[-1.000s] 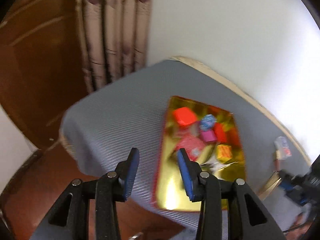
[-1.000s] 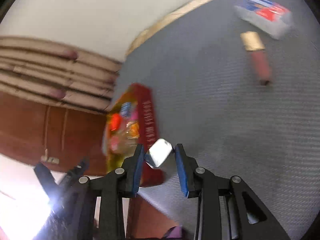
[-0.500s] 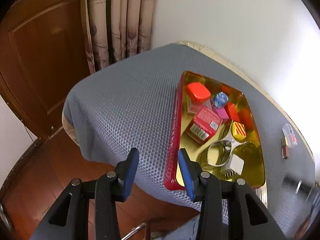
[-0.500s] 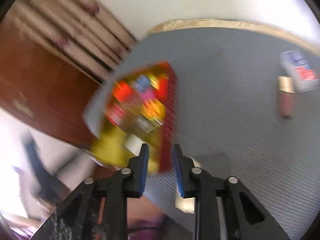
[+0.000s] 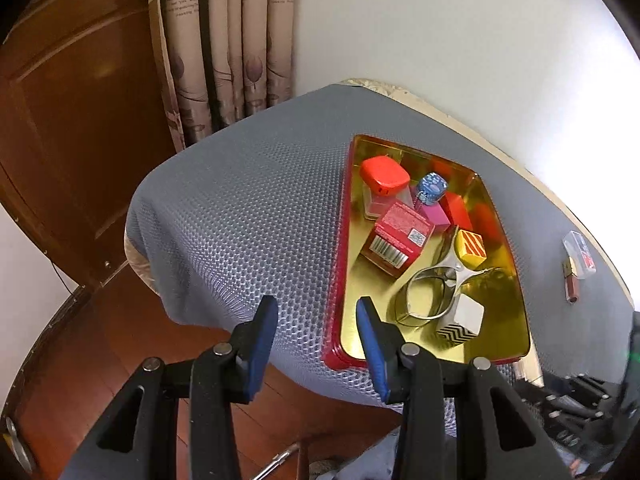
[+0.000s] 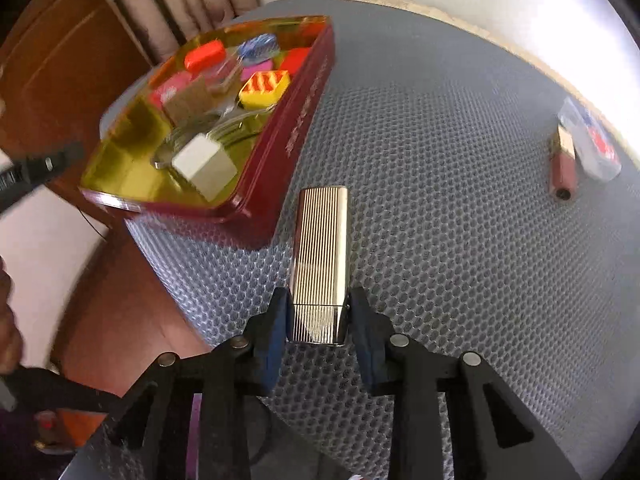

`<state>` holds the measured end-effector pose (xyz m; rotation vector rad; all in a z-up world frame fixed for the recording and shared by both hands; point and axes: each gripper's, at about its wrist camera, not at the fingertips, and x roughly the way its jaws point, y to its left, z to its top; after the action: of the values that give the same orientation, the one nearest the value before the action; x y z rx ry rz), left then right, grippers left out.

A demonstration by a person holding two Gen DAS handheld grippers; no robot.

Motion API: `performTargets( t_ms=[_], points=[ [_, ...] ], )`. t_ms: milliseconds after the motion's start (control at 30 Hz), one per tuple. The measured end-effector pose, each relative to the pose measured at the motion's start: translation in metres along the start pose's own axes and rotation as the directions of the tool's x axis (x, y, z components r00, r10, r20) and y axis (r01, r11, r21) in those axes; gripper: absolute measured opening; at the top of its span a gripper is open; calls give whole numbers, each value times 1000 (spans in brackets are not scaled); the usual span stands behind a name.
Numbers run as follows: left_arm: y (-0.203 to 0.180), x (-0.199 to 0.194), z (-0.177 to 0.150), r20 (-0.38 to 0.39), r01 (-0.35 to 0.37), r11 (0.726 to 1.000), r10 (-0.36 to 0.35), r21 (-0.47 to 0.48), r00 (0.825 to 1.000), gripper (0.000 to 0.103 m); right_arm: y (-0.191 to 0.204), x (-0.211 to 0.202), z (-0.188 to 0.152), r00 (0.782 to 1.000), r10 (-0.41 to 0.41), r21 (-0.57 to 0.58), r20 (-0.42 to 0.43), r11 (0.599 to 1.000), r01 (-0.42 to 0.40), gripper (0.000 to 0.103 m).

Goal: Organize rigid objects
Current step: 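Carry the gold ribbed lighter into the gold tin and open the right gripper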

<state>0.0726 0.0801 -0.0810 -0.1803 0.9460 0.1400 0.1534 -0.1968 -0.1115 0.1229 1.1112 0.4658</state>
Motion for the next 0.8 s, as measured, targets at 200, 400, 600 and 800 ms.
performTargets(
  t_ms=[200, 400, 600, 800],
  points=[
    [11, 11, 1, -50, 6, 999, -9, -50, 999, 41, -44, -50, 11, 984, 153, 189, 89, 968, -167, 28],
    [16, 14, 2, -55, 8, 998, -12, -69, 998, 46, -46, -93, 39, 955, 248, 207, 162, 938, -278, 28],
    [15, 13, 1, -49, -5, 998, 2, -69, 999, 46, -6, -87, 86, 941, 298, 115, 160, 941, -318, 28],
    [13, 5, 3, 1, -33, 998, 33, -50, 999, 46, 37, -27, 138, 954, 282, 59, 106, 956, -289, 28]
  ],
)
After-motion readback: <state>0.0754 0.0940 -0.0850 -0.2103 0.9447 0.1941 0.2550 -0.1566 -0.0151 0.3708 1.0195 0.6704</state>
